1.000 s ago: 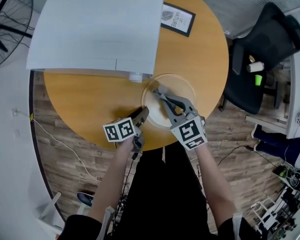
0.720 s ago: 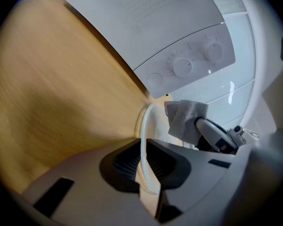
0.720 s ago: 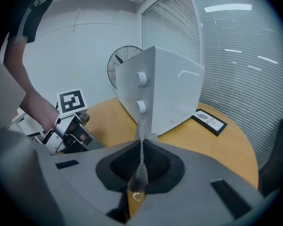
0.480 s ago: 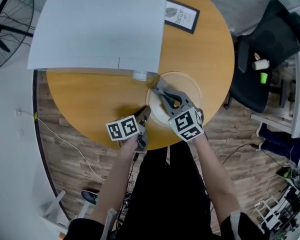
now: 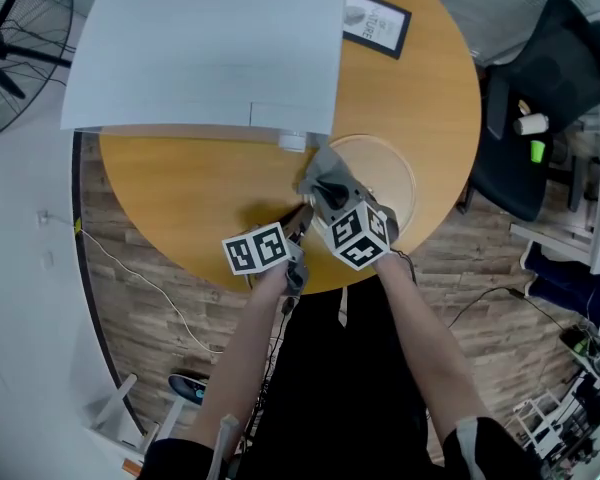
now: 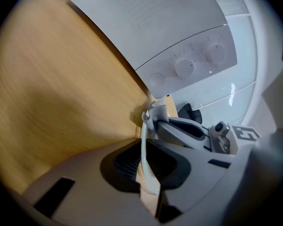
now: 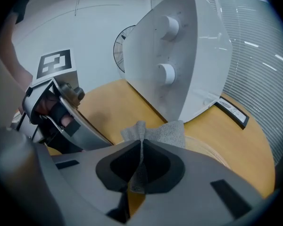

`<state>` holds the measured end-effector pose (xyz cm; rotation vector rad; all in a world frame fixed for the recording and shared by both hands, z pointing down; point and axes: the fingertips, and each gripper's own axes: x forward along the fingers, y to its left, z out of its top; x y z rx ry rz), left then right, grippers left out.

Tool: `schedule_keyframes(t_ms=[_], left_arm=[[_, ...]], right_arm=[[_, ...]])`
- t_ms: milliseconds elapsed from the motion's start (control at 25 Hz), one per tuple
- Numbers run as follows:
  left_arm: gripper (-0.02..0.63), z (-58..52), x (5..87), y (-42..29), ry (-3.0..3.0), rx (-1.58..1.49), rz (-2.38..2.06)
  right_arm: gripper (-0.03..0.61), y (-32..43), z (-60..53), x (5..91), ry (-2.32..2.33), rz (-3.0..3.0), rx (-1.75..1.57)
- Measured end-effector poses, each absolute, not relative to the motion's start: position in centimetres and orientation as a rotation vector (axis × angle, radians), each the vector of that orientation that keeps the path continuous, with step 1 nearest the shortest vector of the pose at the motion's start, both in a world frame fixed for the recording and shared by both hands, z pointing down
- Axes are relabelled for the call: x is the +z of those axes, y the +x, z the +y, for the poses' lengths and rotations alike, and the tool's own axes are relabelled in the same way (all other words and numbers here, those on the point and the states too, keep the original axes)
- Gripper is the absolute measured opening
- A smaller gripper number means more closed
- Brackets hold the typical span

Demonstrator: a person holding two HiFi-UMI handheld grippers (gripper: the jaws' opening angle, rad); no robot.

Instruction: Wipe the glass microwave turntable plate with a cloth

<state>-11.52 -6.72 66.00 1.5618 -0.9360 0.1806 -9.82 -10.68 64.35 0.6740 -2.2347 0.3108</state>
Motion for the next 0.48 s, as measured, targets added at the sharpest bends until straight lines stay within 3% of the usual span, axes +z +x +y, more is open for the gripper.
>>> schedule_keyframes(t_ms=[480], left_arm=[[0.028,-6.6,66.2,-11.7,1.549,0.190,-0.967]], right_arm=[[0.021,-10.0,-7.3,65.0,0.624,-2.208,0.380]])
